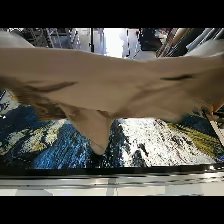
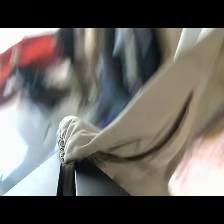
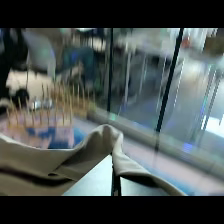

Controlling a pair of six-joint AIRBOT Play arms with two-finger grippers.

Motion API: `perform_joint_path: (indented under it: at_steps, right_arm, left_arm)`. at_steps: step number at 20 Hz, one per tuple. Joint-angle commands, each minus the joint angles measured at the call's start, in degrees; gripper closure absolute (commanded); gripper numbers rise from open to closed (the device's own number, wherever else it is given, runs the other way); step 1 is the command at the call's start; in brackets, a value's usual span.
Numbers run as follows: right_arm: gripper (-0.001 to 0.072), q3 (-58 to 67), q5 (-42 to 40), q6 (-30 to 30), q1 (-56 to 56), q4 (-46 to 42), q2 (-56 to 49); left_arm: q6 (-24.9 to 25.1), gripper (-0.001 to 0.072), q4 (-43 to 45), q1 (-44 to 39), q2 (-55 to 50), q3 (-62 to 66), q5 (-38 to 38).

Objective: Fold the clothes and pants, and hang the long-sleeved shirts on hangers.

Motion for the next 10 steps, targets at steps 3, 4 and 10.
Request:
perform_joint_path:
  at_steps: [3,4,10]
  right_arm:
    - [0.0701,11.3,-9.0,-4.9,0.0,-6.5,-1.1]
    - [0.0701,12.3,-11.1,-4.9,0.0,-8.9,-3.8]
    - [0.0700,14.5,-12.9,-6.5,0.0,-8.2,-31.6]
  left_arm:
    - [-3.9,0.0689,-10.0,0.2,-1.1,3.2,5.1]
    - [-5.7,0.0689,-7.3,0.2,-2.7,3.2,5.8]
    - [-15.3,0.0689,8.1,1.3,-21.4,3.1,5.4]
